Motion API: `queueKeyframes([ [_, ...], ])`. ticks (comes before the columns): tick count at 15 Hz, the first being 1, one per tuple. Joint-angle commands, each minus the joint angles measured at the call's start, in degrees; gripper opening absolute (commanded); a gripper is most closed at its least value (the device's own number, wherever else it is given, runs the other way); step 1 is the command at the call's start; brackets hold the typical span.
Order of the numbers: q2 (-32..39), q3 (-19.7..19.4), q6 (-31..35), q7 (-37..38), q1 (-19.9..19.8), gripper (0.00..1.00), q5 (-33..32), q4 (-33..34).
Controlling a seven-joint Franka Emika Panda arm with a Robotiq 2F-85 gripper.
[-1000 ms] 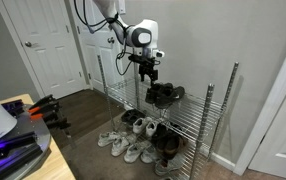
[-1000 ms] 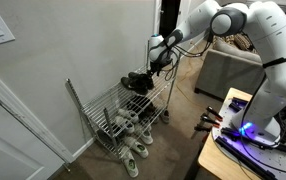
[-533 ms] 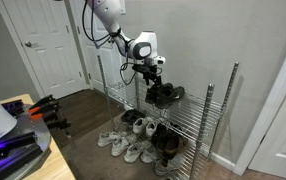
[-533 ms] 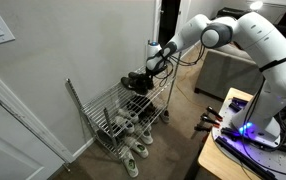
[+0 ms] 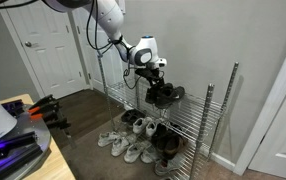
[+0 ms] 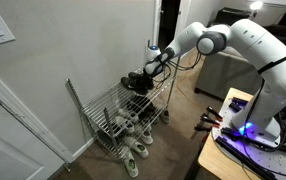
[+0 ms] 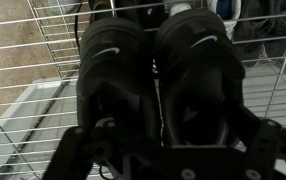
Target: Move the black shoes on the top rack to the left
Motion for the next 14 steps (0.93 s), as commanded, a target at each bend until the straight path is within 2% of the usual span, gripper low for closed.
queueKeyframes([
  [1,3.9,-0.1,0.0,1.1,0.5,1.0,0.6,4.4],
  [10,11.0,0.0,-1.4,1.7,0.4,1.0,0.9,13.1],
  [11,11.6,0.1,-1.4,2.0,0.4,0.95,0.9,13.8],
  [12,12.2,0.4,-1.5,1.6,0.2,0.74,0.9,14.6],
  [14,13.2,0.6,-1.3,1.6,0.1,0.7,1.0,16.0],
])
